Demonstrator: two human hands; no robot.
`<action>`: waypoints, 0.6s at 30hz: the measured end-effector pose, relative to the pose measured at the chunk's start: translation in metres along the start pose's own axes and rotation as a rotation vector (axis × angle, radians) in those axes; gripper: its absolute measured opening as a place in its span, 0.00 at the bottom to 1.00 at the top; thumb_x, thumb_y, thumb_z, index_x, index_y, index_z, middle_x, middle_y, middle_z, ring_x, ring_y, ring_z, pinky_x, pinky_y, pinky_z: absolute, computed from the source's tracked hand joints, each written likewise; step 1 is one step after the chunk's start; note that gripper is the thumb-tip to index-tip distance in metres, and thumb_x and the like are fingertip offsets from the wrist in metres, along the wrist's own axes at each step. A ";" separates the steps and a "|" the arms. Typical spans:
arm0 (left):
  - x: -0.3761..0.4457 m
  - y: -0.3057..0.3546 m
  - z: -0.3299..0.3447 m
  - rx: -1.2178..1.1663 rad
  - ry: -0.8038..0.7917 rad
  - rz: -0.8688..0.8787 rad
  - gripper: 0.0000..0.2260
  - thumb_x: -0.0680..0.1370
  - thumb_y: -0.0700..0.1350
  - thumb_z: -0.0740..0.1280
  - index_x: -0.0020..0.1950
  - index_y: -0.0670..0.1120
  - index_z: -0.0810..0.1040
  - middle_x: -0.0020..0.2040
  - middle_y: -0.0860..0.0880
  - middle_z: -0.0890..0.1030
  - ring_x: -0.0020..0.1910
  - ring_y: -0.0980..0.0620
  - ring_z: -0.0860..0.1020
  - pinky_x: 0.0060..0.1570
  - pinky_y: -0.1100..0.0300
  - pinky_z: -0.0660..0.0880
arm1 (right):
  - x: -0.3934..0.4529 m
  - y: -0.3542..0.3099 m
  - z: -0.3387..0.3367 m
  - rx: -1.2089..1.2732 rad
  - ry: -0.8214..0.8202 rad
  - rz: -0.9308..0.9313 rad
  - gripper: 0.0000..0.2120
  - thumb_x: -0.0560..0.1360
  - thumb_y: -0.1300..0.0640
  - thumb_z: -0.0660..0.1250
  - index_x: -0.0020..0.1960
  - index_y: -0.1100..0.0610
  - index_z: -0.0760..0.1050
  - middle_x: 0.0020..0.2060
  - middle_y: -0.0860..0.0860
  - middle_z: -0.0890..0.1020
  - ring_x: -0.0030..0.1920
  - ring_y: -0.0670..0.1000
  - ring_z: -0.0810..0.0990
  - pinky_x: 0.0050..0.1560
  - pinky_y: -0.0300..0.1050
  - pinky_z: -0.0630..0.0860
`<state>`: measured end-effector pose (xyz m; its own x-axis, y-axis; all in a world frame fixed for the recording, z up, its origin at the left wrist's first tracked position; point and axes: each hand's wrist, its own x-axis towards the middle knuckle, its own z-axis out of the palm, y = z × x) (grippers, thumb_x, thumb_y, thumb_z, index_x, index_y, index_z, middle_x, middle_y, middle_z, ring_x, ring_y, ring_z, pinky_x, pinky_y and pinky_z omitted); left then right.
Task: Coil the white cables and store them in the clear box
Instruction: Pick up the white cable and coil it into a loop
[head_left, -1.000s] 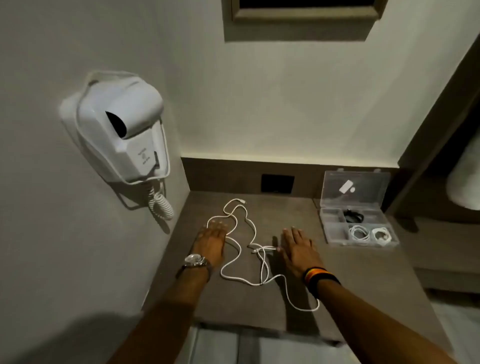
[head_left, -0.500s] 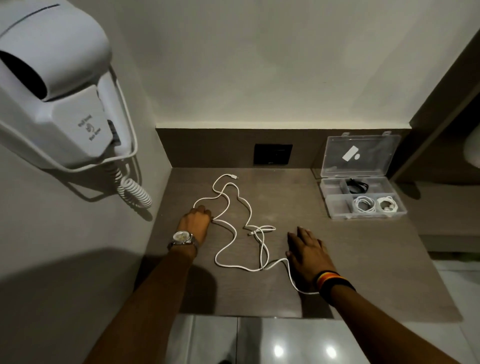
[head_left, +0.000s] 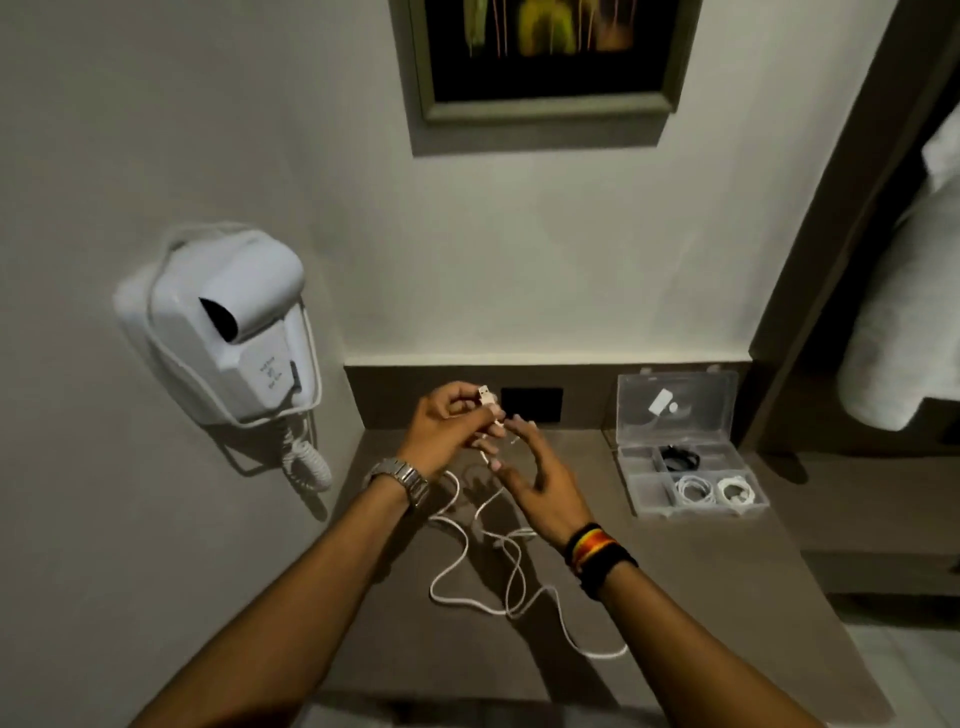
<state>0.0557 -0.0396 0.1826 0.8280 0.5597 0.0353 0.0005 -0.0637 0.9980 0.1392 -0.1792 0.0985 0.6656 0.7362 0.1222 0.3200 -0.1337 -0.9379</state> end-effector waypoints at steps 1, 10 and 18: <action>-0.001 0.013 -0.001 -0.034 -0.005 0.017 0.07 0.77 0.33 0.71 0.55 0.36 0.79 0.45 0.36 0.84 0.37 0.46 0.85 0.35 0.56 0.85 | 0.003 -0.011 -0.006 0.029 0.013 -0.031 0.20 0.80 0.48 0.68 0.71 0.46 0.73 0.75 0.42 0.69 0.78 0.43 0.61 0.74 0.47 0.62; 0.001 0.055 -0.016 0.414 -0.204 0.204 0.10 0.82 0.42 0.67 0.63 0.43 0.80 0.39 0.46 0.80 0.35 0.51 0.79 0.35 0.57 0.80 | 0.035 -0.071 -0.079 0.105 0.192 -0.244 0.05 0.78 0.54 0.71 0.47 0.54 0.83 0.40 0.47 0.85 0.41 0.46 0.83 0.46 0.49 0.81; -0.006 0.081 0.027 0.119 -0.143 0.068 0.17 0.85 0.53 0.58 0.45 0.45 0.79 0.28 0.52 0.74 0.27 0.51 0.74 0.30 0.57 0.74 | 0.059 -0.092 -0.101 0.104 0.212 -0.227 0.11 0.76 0.47 0.74 0.43 0.55 0.86 0.37 0.52 0.87 0.40 0.47 0.82 0.45 0.43 0.77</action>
<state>0.0660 -0.0708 0.2617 0.8998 0.4278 0.0862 0.0008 -0.1991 0.9800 0.2165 -0.1905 0.2251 0.7146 0.5831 0.3864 0.4127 0.0947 -0.9060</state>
